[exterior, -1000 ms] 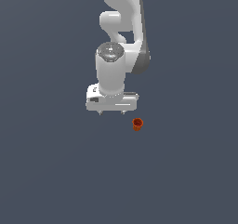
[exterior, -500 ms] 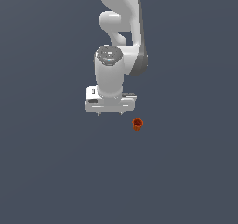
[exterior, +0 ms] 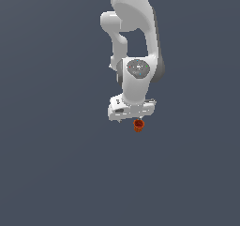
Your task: Pick up the object and move it to a goal position.
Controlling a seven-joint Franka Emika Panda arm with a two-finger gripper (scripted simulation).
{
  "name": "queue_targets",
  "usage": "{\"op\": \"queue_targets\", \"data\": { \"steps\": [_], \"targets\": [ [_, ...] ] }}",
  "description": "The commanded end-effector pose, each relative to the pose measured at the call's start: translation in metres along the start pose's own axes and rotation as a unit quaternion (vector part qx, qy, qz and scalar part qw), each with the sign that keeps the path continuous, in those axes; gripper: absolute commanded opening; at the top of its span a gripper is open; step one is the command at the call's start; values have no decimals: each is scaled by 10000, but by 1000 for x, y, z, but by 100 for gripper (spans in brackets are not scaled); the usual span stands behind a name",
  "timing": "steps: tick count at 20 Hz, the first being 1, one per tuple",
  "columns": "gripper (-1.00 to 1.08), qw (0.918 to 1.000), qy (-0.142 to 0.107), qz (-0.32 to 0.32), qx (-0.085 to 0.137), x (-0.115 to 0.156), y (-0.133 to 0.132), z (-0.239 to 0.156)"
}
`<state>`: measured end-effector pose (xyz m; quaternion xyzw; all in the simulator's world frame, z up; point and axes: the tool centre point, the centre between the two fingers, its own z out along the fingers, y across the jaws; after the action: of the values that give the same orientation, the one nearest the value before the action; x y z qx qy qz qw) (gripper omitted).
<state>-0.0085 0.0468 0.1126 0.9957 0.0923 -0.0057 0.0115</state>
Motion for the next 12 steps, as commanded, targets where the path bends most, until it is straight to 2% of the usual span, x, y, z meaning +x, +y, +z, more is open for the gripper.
{"op": "queue_targets", "data": {
  "steps": [1,6,12],
  "targets": [
    [100,9999,35,-158,47,2,-25,11],
    [100,9994,68,-320,102,2,-50,22],
    [100,9994,60,-324,102,2,-51,26]
  ]
}}
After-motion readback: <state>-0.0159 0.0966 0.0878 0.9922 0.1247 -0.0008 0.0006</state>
